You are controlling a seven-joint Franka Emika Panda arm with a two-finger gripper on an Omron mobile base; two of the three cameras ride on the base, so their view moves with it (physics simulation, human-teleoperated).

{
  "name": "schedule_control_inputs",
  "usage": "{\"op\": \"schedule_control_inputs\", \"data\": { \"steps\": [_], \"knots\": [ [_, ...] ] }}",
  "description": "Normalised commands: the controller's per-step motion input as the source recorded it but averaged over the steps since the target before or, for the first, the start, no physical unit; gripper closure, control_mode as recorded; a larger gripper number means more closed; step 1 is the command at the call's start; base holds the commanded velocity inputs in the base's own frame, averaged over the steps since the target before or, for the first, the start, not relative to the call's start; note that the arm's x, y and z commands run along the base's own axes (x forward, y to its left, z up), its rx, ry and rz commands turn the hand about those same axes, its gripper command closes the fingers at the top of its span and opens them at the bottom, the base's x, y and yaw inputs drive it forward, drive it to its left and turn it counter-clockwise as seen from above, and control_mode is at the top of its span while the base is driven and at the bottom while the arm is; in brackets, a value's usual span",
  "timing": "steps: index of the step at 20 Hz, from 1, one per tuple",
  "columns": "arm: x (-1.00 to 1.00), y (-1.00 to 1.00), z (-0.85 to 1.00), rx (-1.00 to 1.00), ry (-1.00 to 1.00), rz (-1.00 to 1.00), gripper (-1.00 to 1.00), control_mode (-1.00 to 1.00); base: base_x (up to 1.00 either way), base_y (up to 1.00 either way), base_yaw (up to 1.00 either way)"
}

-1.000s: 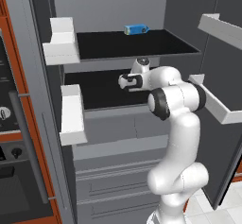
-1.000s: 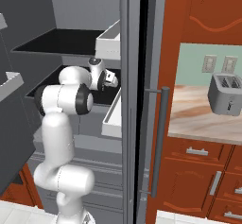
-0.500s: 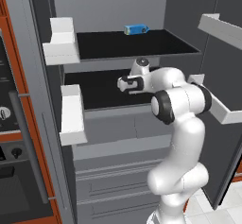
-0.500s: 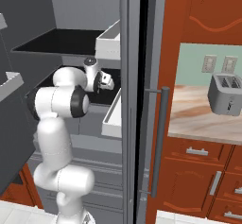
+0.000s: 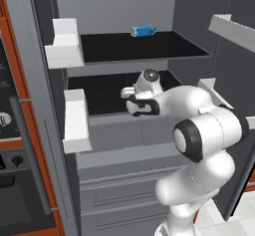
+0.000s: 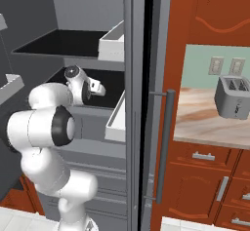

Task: Take the fish out of the fridge, briefly rinse it in the sink, and place it on the tray next to the sink.

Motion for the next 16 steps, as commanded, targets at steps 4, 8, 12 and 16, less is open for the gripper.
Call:
{"op": "schedule_control_inputs", "data": {
  "steps": [4,8,12,16],
  "knots": [
    [-1.00,0.29,1.00,0.07,-0.03,-0.02,1.00,-1.00,0.00,0.00,0.00],
    [-1.00,0.08,1.00,0.20,0.15,-0.03,1.00,-1.00,0.00,0.00,0.00],
    [-1.00,0.00,0.97,0.26,0.27,-0.02,1.00,-1.00,0.00,0.00,0.00],
    [-1.00,0.19,0.22,0.02,0.45,-0.05,1.00,-1.00,0.00,0.00,0.00]
  ]
}}
